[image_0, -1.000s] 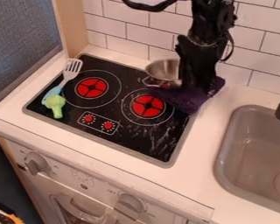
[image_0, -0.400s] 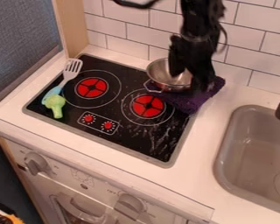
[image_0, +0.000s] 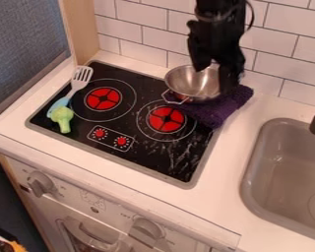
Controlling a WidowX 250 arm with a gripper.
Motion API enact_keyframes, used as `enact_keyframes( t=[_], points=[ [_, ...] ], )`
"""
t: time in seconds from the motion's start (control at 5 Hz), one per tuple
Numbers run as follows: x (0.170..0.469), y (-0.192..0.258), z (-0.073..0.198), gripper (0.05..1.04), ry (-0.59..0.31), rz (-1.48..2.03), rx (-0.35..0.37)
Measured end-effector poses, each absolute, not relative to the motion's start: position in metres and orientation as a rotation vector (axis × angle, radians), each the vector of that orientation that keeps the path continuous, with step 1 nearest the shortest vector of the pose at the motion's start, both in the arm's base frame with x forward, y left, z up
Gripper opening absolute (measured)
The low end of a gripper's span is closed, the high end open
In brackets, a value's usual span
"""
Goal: Move the silver bowl onto the purple cloth
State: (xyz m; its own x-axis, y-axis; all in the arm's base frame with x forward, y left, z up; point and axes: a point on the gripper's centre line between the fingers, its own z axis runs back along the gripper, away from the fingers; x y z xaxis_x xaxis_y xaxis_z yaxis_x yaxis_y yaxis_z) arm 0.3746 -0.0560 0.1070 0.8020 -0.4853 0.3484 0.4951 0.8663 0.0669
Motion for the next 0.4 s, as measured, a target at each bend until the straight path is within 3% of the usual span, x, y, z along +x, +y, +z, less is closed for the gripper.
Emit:
enact_keyframes(
  t=[0.2,0.4],
  points=[
    [0.3720,-0.0445,0.1330,1.001,-0.418,-0.443,-0.081],
    [0.3718,-0.0445,0.1340,1.001,-0.420,-0.443,-0.081]
  ],
)
